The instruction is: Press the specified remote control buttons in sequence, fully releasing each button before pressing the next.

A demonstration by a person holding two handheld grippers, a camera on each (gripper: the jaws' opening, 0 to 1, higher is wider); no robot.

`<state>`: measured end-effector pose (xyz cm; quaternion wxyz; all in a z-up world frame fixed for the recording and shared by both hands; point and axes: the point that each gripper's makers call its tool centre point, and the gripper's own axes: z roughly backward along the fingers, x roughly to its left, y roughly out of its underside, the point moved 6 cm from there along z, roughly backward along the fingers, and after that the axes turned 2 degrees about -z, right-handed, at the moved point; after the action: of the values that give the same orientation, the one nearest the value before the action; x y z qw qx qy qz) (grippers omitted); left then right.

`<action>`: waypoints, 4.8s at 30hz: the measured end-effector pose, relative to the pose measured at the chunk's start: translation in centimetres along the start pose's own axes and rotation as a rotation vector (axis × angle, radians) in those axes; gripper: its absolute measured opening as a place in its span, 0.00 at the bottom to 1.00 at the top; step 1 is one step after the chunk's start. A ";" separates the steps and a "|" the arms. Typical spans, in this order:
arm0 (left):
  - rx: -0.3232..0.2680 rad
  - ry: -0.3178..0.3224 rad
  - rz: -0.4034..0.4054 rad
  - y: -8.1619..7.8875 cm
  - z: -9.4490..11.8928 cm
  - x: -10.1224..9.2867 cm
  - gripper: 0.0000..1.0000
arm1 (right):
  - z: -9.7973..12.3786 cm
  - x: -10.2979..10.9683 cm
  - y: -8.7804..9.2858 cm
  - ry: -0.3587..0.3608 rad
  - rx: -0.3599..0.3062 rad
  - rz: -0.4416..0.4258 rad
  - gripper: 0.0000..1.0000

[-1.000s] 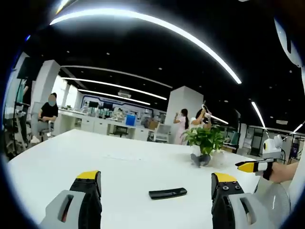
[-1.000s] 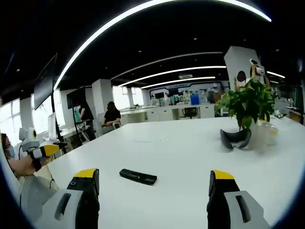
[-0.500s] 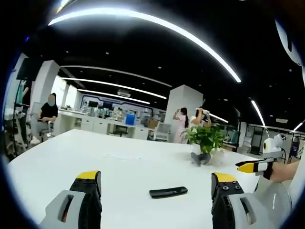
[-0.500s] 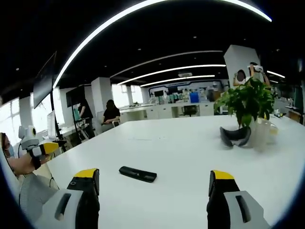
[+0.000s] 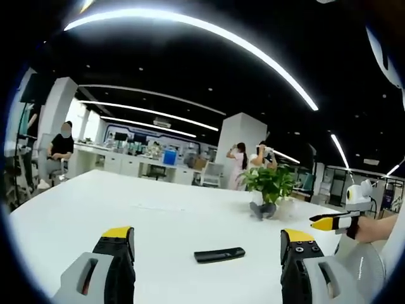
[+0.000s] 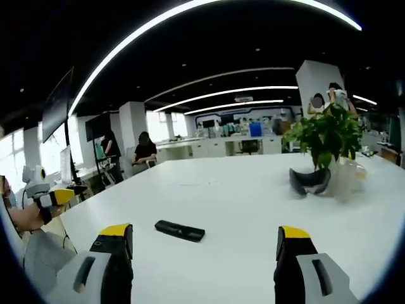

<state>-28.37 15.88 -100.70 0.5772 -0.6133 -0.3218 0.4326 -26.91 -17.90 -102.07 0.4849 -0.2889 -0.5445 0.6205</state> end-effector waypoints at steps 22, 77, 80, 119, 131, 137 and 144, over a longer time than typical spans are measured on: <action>-0.008 0.028 0.112 0.1 -0.4 -0.1 1.00 | 0.4 -0.3 0.0 0.048 0.032 0.054 0.88; 1.047 0.716 -0.576 11.5 -21.3 0.0 0.57 | 2.0 -0.9 2.3 0.008 0.333 0.108 0.36; 1.054 0.736 -0.657 12.0 -21.9 -0.5 0.51 | 2.0 -0.7 2.6 -0.005 0.347 0.110 0.33; 1.107 0.843 -0.835 13.0 -15.7 -3.6 0.23 | 1.0 2.0 3.7 -0.168 0.378 0.157 0.01; 1.092 0.835 -0.822 13.6 -12.2 -5.2 0.23 | -0.6 3.4 4.3 -0.275 0.433 0.233 0.00; 1.087 0.842 -0.819 13.8 -10.7 -6.0 0.23 | -1.2 4.0 4.4 -0.331 0.457 0.280 0.00; 1.109 0.850 -0.847 14.1 -8.4 -7.6 0.23 | -2.0 4.8 5.2 -0.389 0.500 0.312 0.00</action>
<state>-25.41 3.66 -113.77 0.9841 -0.1765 -0.0193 0.0044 -28.35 -12.36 -106.75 0.3273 -0.1175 -0.4073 0.8445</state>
